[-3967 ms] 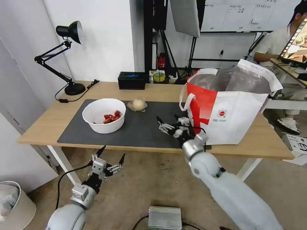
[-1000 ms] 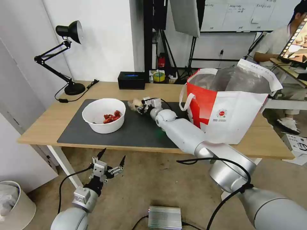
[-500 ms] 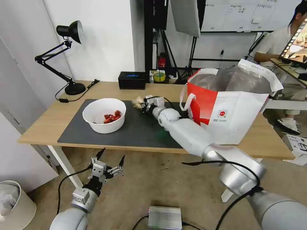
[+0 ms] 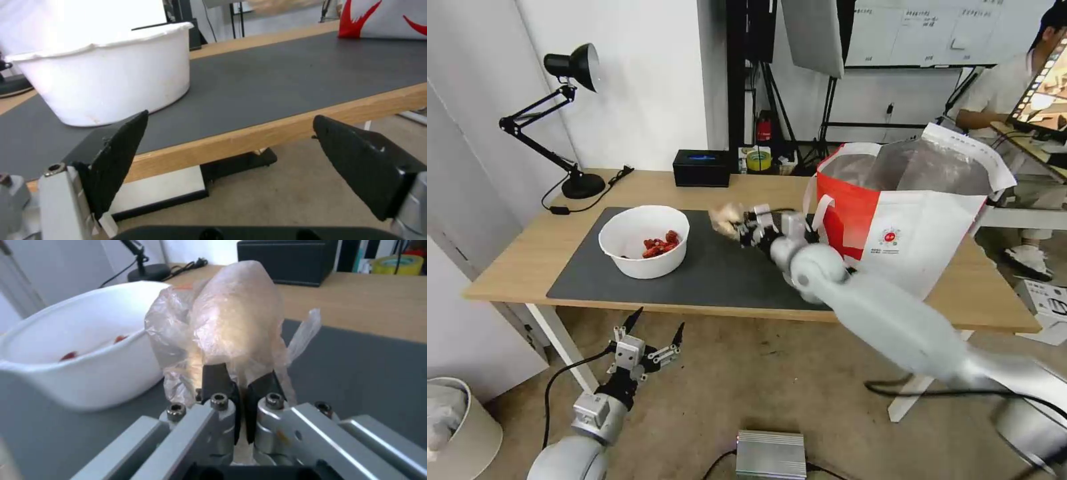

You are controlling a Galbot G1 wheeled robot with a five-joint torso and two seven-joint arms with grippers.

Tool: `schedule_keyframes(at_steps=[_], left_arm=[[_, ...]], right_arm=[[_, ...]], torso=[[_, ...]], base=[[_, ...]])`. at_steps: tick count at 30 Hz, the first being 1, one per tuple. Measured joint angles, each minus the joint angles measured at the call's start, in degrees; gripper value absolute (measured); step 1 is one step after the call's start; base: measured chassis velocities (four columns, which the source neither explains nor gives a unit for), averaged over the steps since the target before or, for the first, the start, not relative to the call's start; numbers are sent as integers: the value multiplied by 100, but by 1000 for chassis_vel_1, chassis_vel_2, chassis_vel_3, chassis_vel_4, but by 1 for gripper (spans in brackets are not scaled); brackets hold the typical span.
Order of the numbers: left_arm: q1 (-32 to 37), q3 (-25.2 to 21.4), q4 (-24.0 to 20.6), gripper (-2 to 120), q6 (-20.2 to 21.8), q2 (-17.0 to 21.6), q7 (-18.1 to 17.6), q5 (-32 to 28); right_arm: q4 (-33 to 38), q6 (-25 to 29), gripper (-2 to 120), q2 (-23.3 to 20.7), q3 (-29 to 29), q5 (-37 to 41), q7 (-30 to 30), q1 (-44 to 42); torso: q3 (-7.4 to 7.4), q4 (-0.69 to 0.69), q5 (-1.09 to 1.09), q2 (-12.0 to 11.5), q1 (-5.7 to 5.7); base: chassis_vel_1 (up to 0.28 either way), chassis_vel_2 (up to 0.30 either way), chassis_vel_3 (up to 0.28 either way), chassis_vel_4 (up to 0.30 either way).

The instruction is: Pick up the trash from the table and place it into the takeout bag.

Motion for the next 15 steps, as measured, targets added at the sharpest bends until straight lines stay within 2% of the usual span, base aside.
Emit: schedule_keyframes(at_steps=[1, 4, 5, 8, 9, 12, 13, 15], left_arm=[[0, 0, 0, 100, 0, 0, 0, 0], [14, 24, -16, 100, 0, -8, 2, 28], [14, 24, -16, 100, 0, -8, 2, 28], [17, 60, -63, 100, 4, -23, 2, 56], [17, 60, -63, 100, 4, -23, 2, 56], [-4, 100, -69, 100, 6, -34, 2, 61], [-4, 100, -69, 100, 6, -34, 2, 61], [-31, 157, -60, 100, 6, -73, 2, 72]], right_arm=[[0, 0, 1, 0, 0, 0, 0, 0], [942, -15, 1, -598, 560, -37, 61, -656], [942, -15, 1, -598, 560, -37, 61, -656], [1828, -22, 1, -1263, 1395, -143, -96, -1635], [1828, -22, 1, -1263, 1395, -143, -96, -1635], [2504, -19, 1, -1754, 2226, -225, -276, -2283], [2504, -19, 1, -1754, 2226, -225, -276, -2283], [2859, 15, 1, -2028, 2783, -228, -329, -2511]], torso=[[0, 0, 0, 0, 0], [-1, 2, -2, 0, 0], [-1, 2, -2, 0, 0], [-1, -1, 0, 0, 0], [-1, -1, 0, 0, 0], [-1, -1, -1, 1, 0], [-1, -1, -1, 1, 0], [-1, 0, -3, 1, -1]], base=[[0, 0, 0, 0], [0, 0, 0, 0], [0, 0, 0, 0], [0, 0, 0, 0], [0, 0, 0, 0], [0, 0, 0, 0], [0, 0, 0, 0], [0, 0, 0, 0]])
